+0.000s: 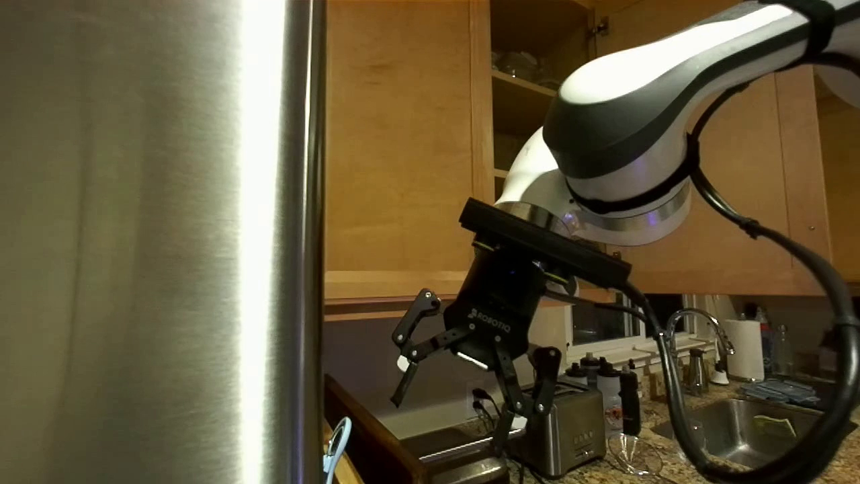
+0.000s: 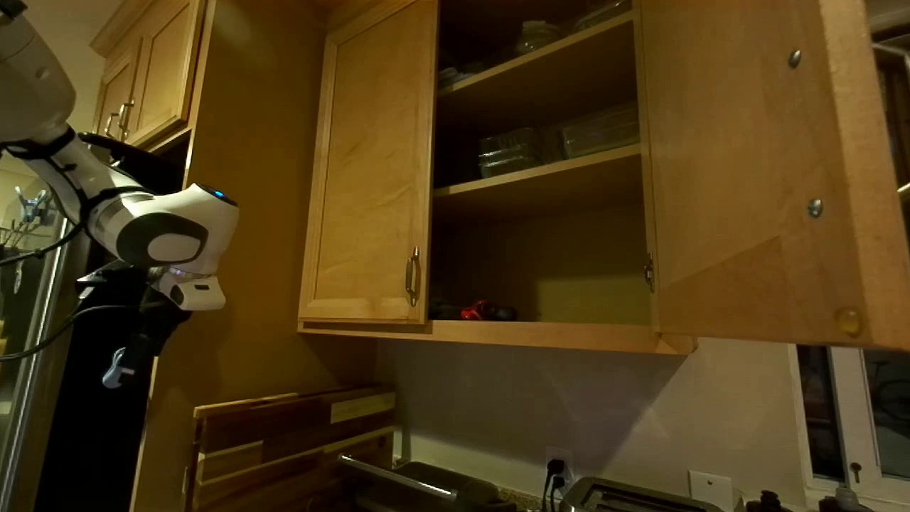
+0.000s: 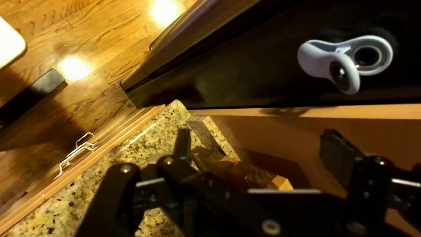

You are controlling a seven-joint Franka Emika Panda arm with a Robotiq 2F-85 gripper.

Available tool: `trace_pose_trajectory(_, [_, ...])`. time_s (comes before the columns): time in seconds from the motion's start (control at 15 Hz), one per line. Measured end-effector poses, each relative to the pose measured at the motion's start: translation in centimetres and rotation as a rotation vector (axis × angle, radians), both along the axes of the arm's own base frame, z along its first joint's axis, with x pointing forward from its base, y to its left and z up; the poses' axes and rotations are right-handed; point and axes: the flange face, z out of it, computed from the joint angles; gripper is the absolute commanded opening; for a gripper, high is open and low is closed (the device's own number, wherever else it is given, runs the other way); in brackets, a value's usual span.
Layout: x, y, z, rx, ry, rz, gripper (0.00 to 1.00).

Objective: Take the object and put it in the cabinet, then close the door

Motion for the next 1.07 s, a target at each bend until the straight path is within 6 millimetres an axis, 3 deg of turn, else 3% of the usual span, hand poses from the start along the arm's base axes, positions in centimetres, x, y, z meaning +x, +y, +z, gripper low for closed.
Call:
trace_pose_trajectory(0.27, [0.2, 1.9, 0.4, 0.004, -0.036, 0.09, 1.0])
trace_pose_trajectory(0.73, [2.7, 4.9, -0.2, 0.025, -0.047, 0.197, 1.0])
trace_pose_trajectory(0.8, [3.0, 5.2, -0.2, 0.029, -0.05, 0.208, 0.85])
trace_pose_trajectory(1.07, [3.7, 6.3, -0.1, 0.043, -0.055, 0.238, 0.53])
